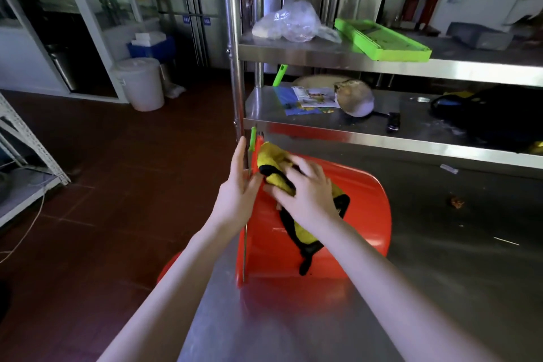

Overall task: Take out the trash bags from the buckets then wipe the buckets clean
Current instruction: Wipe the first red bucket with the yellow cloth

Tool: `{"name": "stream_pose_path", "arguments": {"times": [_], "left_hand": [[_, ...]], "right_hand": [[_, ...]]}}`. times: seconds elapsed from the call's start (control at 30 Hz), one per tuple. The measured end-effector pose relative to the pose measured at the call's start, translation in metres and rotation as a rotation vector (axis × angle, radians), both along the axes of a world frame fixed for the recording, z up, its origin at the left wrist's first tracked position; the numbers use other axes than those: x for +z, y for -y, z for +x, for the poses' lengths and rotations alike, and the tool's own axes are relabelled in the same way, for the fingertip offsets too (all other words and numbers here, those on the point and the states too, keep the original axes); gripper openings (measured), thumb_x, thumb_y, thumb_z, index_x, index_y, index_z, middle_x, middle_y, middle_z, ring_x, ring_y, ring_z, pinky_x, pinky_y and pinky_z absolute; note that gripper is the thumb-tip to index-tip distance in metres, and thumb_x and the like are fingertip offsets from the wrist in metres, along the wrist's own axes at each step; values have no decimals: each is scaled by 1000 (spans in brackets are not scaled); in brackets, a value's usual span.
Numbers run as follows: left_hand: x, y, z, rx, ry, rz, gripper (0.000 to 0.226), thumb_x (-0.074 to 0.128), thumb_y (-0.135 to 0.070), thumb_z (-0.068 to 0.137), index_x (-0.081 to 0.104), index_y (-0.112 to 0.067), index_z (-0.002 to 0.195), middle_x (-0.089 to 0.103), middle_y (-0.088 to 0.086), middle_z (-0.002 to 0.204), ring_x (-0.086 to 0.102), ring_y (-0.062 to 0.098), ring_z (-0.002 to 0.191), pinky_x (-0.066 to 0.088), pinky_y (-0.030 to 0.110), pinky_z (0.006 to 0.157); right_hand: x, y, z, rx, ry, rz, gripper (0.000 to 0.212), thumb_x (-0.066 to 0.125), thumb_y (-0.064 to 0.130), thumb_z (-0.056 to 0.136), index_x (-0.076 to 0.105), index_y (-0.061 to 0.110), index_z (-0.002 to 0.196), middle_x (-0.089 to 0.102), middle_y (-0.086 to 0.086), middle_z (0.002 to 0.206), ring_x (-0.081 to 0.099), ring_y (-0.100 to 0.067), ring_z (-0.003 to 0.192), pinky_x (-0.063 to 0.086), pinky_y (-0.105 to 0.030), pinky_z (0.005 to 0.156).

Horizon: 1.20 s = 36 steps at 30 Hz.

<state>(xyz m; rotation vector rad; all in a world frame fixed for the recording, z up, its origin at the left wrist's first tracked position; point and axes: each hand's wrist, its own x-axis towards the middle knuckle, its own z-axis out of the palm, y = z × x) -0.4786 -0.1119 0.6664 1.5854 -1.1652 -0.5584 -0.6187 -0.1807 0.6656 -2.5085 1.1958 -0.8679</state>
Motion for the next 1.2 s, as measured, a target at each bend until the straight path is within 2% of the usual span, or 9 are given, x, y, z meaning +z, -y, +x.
{"name": "stream_pose_path", "arguments": {"times": [0.07, 0.17, 0.3, 0.5, 0.67, 0.83, 1.03, 1.13, 1.2], "left_hand": [[7, 5, -1, -6, 109, -10, 64, 42, -20, 102, 16, -61, 143, 67, -6, 109, 66, 6, 68, 51, 21, 61], [15, 16, -1, 9, 177, 76, 61, 36, -16, 102, 18, -54, 145, 68, 6, 92, 66, 27, 70, 54, 36, 61], [25, 30, 4, -17, 171, 155, 60, 36, -14, 102, 18, -50, 146, 66, 9, 83, 62, 26, 58, 54, 37, 53], [32, 38, 8, -31, 124, 203, 61, 35, -16, 101, 16, -60, 139, 67, 25, 99, 66, 49, 81, 56, 58, 68], [30, 47, 10, 1, 104, 214, 62, 35, -17, 100, 18, -65, 135, 67, 25, 98, 61, 33, 68, 56, 55, 67], [23, 51, 16, -4, 90, 199, 61, 39, -20, 100, 19, -67, 135, 69, 4, 96, 71, 25, 74, 61, 46, 69], [16, 35, 18, -71, 32, 137, 65, 44, -16, 101, 21, -69, 133, 69, 9, 100, 68, 43, 84, 56, 61, 73], [12, 26, 12, -79, 43, 110, 70, 45, -15, 101, 17, -71, 133, 67, 12, 108, 66, 49, 85, 55, 64, 71], [9, 25, 8, -60, 63, 101, 72, 45, -16, 101, 13, -69, 137, 66, 12, 114, 69, 40, 79, 56, 59, 71]], "right_hand": [[-16, -11, -6, 76, -69, -51, 55, 59, 52, 88, 58, 21, 133, 38, -1, 153, 32, -30, 140, 27, -48, 114], [-41, -26, -16, 112, -136, -160, 52, 45, 55, 94, 53, 26, 136, 24, 4, 159, 19, -25, 148, 18, -47, 118], [-58, -16, -50, 41, -169, -168, 53, 41, 55, 96, 46, 28, 142, 24, 5, 159, 20, -22, 148, 22, -46, 118], [-50, 36, -98, -433, -70, 62, 59, 35, 57, 92, 61, 18, 127, 43, -5, 146, 36, -31, 137, 26, -58, 111], [-49, 14, -36, -260, -100, -39, 56, 30, 57, 95, 58, 24, 129, 39, 1, 151, 29, -28, 143, 16, -59, 115], [-57, -5, -9, -29, -171, -195, 52, 31, 56, 98, 36, 35, 145, 26, 8, 158, 19, -22, 148, 16, -56, 117], [-61, 43, -96, -444, -63, -68, 59, 36, 55, 94, 68, 10, 117, 54, -16, 135, 52, -36, 124, 39, -53, 104], [-52, 67, -114, -522, -18, 196, 66, 27, 61, 93, 65, 13, 118, 47, -9, 138, 42, -32, 131, 36, -50, 104], [-49, 65, -94, -452, -90, 106, 49, 37, 54, 97, 65, 18, 116, 45, -4, 141, 38, -30, 134, 30, -53, 107]]}}
